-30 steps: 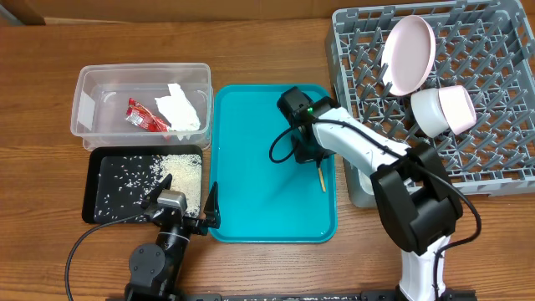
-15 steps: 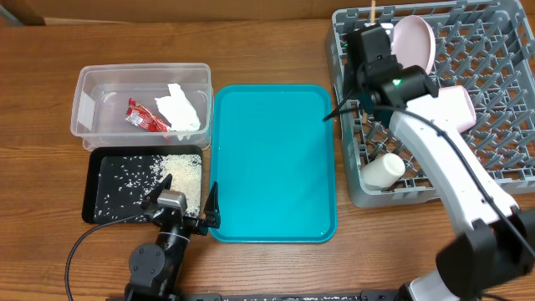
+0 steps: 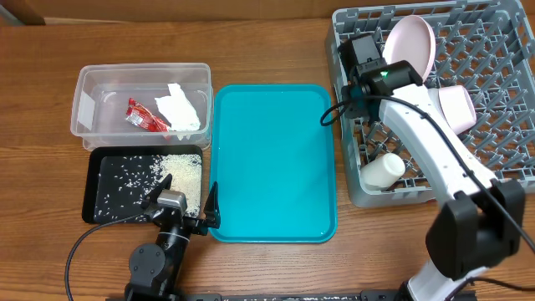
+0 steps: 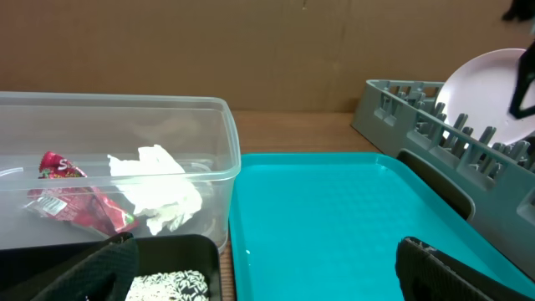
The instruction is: Sort waste into correct bins and load items into the dishwasher
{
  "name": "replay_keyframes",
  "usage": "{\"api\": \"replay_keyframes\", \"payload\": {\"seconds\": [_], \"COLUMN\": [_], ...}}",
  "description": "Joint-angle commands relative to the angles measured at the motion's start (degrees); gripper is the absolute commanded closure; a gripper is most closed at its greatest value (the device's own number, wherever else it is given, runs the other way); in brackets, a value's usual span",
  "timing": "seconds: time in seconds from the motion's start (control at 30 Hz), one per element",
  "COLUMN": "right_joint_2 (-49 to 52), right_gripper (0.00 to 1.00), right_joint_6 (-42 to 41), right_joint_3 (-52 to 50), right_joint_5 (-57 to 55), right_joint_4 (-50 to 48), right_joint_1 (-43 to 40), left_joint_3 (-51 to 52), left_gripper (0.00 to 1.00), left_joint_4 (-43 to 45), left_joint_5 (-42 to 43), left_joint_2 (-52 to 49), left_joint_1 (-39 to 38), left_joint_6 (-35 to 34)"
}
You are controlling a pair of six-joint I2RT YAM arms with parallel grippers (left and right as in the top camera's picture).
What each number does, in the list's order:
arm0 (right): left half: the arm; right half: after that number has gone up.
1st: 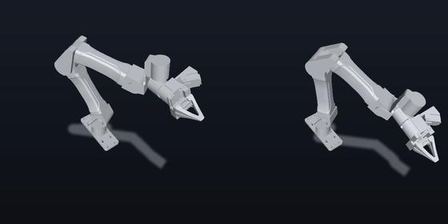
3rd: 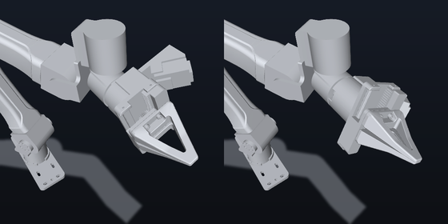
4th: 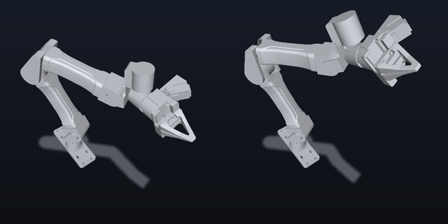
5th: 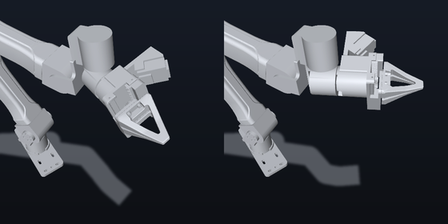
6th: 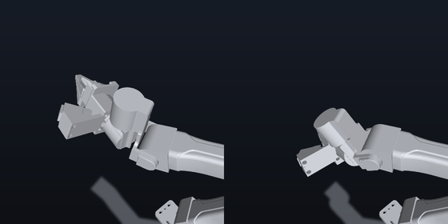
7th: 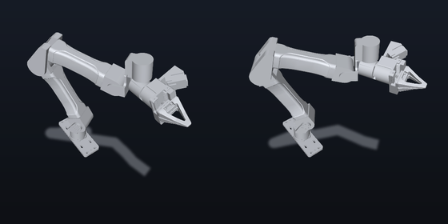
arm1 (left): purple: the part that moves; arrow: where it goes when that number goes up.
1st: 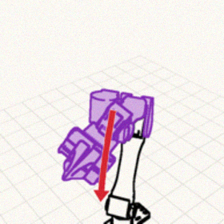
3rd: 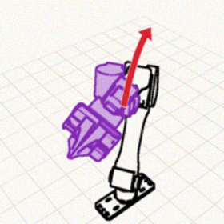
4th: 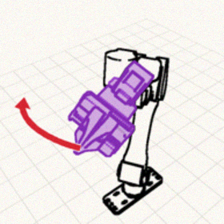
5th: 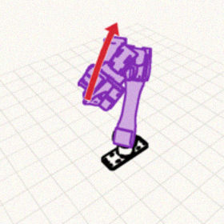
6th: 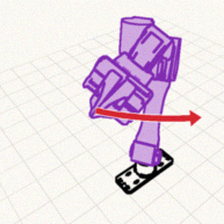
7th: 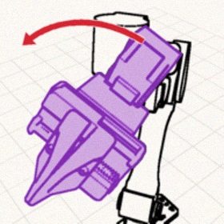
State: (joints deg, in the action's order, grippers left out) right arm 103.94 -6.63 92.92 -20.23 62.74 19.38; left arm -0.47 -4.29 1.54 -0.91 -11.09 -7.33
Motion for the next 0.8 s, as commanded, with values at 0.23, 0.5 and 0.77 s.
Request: {"api": "replay_keyframes", "payload": {"seconds": [0.23,0.5,0.77], "right_joint_2": [-26.82,-39.19,-52.22], "right_gripper": [0.00,0.00,0.00], "right_joint_6": [-4.11,-2.51,-2.49], "right_joint_3": [5.79,5.79,5.62], "right_joint_5": [24.24,28.65,16.39], "right_joint_4": [4.44,8.44,15.37], "right_joint_1": [8.13,10.01,9.97], "left_joint_3": [0.20,0.20,0.20], "left_gripper": [0.00,0.00,0.00], "left_joint_4": [-0.07,-0.07,-0.07], "left_joint_5": [0.42,0.42,0.42], "left_joint_2": [0.28,0.28,0.28], "left_joint_1": [0.35,0.35,0.35], "left_joint_6": [-0.37,-0.37,-0.39]}}
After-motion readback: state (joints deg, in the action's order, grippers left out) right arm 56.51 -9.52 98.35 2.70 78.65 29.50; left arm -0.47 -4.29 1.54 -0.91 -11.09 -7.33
